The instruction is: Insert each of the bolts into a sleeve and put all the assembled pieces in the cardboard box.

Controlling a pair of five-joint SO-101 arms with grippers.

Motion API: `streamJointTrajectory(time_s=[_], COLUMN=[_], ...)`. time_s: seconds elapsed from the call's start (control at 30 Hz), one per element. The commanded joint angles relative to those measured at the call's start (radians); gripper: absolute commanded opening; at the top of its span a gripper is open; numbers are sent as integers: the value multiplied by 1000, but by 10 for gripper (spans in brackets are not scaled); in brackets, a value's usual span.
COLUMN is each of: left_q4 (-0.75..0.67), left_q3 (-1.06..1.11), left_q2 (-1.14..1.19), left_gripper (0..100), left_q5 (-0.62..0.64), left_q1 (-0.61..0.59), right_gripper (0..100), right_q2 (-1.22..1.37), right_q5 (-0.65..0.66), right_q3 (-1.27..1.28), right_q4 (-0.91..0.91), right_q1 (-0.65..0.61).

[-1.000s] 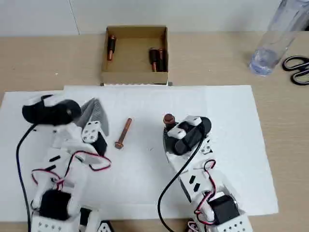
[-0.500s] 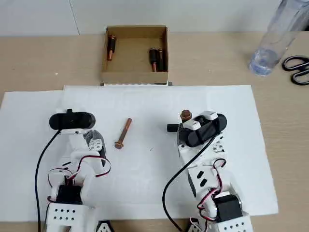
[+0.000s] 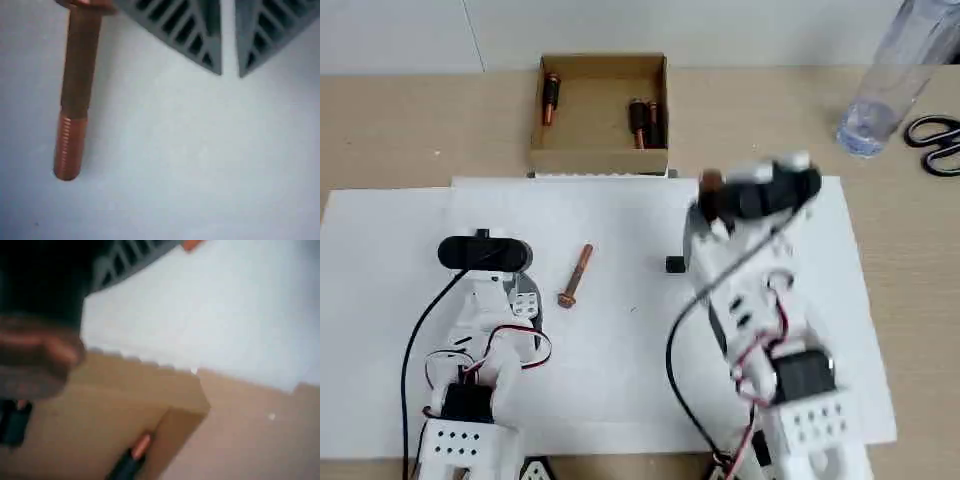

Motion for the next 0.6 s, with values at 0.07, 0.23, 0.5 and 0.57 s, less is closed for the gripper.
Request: streamJointTrajectory(time_s=[0.07, 0.23, 0.5, 0.57], left_q4=[-28, -28, -28, -28], left_q3=[-7, -7, -7, -7], left_q2=[-11, -11, -11, -11], left_gripper=[6, 6, 6, 6], left_q5=[-11, -11, -11, -11], left_q1=[3, 3, 3, 3], right_gripper=[3, 3, 3, 3], right_q2=[426, 809, 1469, 1613], right_q5=[-9, -11, -11, -11], right_q3=[-391, -709, -1343, -1511], right_q4=[-50, -62, -133, -128], right_q1=[13, 13, 4, -7])
